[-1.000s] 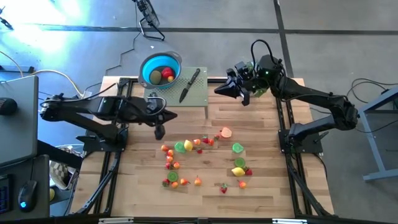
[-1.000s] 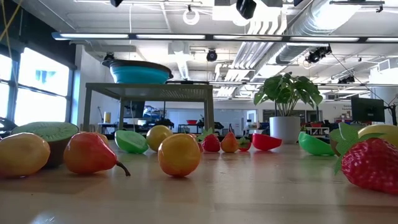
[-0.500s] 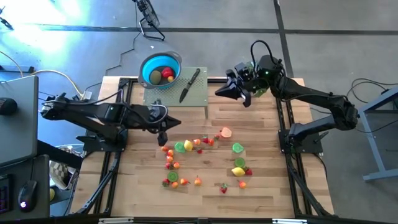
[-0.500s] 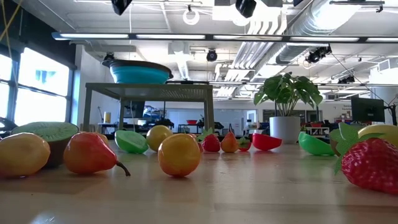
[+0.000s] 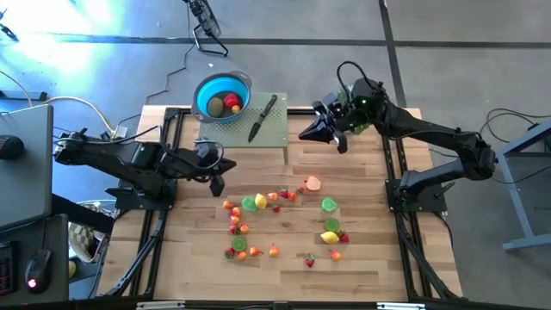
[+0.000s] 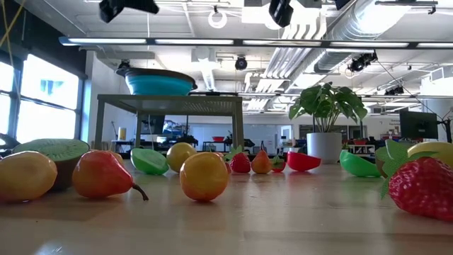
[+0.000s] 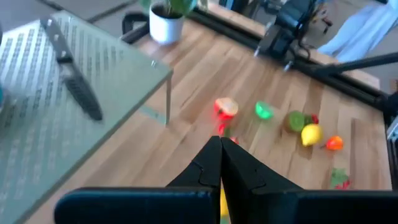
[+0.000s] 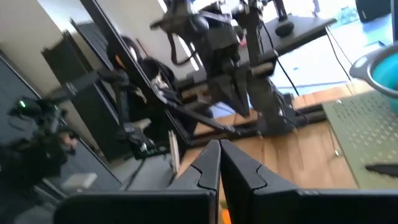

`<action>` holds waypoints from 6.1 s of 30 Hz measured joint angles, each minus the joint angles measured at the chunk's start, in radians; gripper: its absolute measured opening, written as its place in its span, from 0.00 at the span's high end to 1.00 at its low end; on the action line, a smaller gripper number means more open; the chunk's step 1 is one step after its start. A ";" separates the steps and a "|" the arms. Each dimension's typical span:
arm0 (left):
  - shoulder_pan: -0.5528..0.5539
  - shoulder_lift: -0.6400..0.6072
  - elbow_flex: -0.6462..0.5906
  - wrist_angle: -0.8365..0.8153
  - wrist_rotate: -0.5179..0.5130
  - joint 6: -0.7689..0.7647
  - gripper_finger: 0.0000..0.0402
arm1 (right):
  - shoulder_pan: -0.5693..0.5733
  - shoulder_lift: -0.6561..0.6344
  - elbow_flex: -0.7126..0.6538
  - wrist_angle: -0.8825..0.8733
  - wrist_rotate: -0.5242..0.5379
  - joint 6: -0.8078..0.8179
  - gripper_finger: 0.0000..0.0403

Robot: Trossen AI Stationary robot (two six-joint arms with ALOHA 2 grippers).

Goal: Pick & Place Fruit
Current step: Put the half apple into the strainer bowl on the shelf

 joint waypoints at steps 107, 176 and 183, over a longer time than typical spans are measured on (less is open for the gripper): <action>0.000 -0.008 0.001 -0.110 0.017 -0.057 1.00 | 0.365 0.265 -0.417 -0.216 0.865 -0.056 0.02; 0.000 -0.008 0.001 -0.102 0.012 -0.053 1.00 | 0.377 -0.037 -0.415 -0.107 0.924 -0.034 0.32; 0.001 -0.008 0.001 -0.067 -0.059 0.042 1.00 | 0.407 -0.072 -0.378 -0.011 0.984 -0.032 0.36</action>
